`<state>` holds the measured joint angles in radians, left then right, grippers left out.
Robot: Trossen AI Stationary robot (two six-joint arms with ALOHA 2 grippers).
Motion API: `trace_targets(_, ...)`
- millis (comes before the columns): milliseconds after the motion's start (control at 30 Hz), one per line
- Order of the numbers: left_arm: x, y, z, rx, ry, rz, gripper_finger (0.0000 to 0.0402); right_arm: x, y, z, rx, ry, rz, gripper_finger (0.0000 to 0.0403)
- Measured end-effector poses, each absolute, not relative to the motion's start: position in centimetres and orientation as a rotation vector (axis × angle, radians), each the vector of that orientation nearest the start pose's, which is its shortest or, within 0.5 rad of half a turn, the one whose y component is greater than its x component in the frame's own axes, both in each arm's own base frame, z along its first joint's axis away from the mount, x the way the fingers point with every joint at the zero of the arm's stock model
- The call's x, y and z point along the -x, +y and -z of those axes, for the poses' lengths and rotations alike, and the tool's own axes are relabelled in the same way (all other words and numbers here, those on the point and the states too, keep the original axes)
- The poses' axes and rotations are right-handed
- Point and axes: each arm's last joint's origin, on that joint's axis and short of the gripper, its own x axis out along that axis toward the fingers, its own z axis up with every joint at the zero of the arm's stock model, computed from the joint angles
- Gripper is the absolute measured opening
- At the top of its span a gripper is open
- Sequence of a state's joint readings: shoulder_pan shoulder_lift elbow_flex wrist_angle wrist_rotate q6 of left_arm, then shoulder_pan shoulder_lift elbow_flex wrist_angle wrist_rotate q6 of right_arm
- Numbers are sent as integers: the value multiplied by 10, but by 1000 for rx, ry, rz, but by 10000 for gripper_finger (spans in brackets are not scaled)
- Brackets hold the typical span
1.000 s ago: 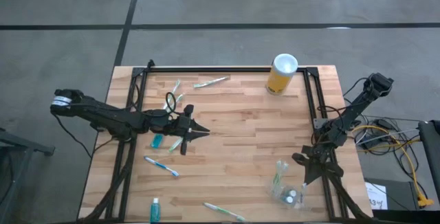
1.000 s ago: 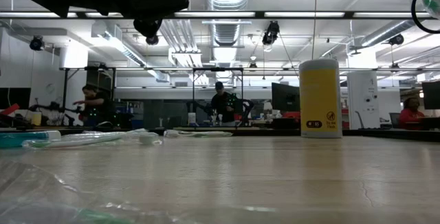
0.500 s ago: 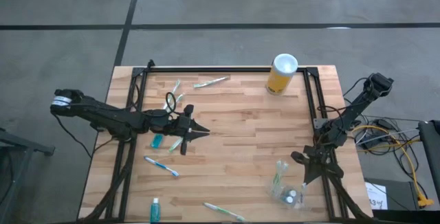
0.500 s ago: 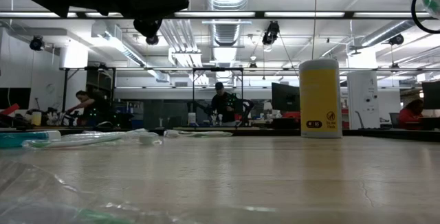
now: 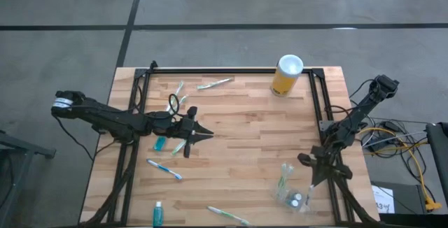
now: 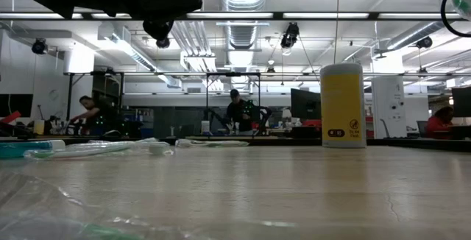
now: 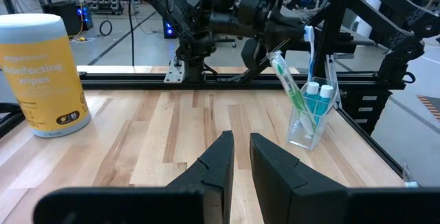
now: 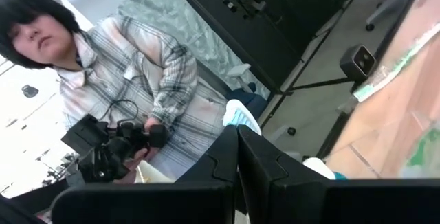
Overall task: Pick & Place toothbrushing station
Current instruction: Put the top blue toothbrush into the transparent organizer, then move the transparent organizer to the center of the table
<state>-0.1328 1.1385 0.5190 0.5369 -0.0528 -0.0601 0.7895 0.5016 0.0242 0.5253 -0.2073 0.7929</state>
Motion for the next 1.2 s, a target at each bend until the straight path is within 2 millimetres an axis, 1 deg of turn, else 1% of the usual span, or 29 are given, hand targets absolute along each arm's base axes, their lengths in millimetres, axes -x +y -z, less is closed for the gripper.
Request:
trace_targets(133, -238, -30, -242, 52, 85, 77, 53, -87, 97, -171, -724, 399, -940, 8)
trace_targets(400, -238, -30, -241, 52, 90, 77, 53, -87, 96, -170, -723, 401, -934, 12)
trace_targets(567, -238, -30, -241, 52, 90, 77, 53, -88, 96, -165, -724, 439, -867, 36)
trace_targets(800, -238, -30, -241, 52, 91, 77, 53, -88, 96, -166, -728, 430, -868, 73)
trace_targets(1033, -238, -30, -241, 52, 91, 77, 53, -88, 95, -175, -686, 309, -911, 80)
trace_targets(1200, -238, -30, -241, 52, 91, 77, 53, -88, 90, -178, -665, 225, -813, 75)
